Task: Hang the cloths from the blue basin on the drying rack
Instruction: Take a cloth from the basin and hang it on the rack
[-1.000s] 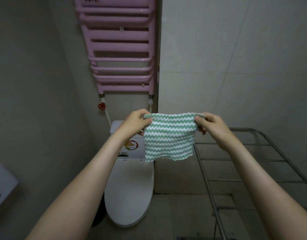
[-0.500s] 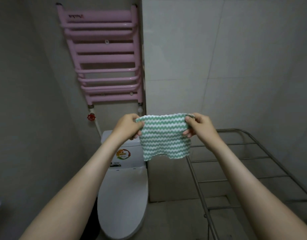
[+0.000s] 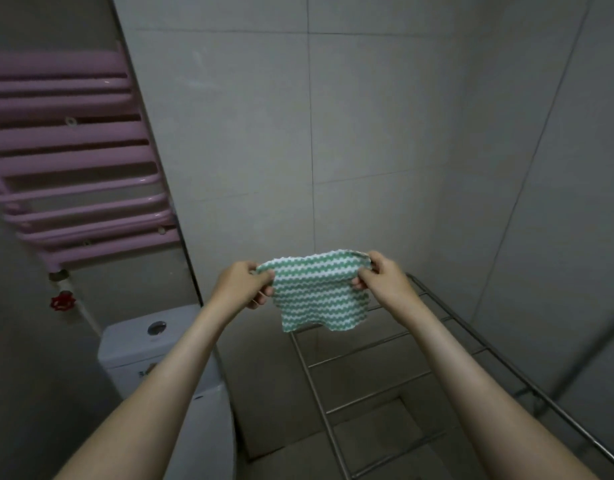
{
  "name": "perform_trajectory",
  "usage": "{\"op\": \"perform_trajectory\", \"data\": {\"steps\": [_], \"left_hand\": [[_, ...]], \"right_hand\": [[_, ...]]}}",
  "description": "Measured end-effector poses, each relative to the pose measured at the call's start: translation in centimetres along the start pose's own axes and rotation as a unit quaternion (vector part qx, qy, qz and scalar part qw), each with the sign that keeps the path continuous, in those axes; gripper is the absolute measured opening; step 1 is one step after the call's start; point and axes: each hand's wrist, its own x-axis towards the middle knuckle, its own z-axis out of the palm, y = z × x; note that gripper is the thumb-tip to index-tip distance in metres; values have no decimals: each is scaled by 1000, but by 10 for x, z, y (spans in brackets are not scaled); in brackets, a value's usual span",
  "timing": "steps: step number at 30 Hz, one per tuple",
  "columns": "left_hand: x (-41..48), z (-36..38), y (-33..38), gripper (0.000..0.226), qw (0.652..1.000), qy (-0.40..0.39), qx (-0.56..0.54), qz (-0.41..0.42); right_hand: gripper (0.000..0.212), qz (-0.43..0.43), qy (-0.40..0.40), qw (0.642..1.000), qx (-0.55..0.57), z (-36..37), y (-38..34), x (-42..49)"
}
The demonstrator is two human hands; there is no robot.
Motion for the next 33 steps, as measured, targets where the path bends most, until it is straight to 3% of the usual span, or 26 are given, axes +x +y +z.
{"op": "perform_trajectory", "data": {"steps": [7,14,21,24,27,30,33], "left_hand": [[43,29,-2,5,1000,-18,-13,0],[104,52,-49,20,990,-116,72,-38],[172,88,-118,39,954,-202,209,-72],[187,105,-142,37,949,-237,176,-115],[204,122,-160,19,954,-225,133,-148],[219,134,-168,25,959,-184,157,-148],[224,145,-171,55,951,-180,225,-109]], "right_hand": [[14,4,48,997,-52,-8,29,47],[13,62,69,986,-136,23,89,90],[17,172,19,954,-246,73,164,127],[18,205,21,947,-248,93,190,138],[19,215,39,946,-238,105,206,155],[39,228,46,959,-164,118,221,169],[67,199,-25,974,-105,130,235,164]]}}
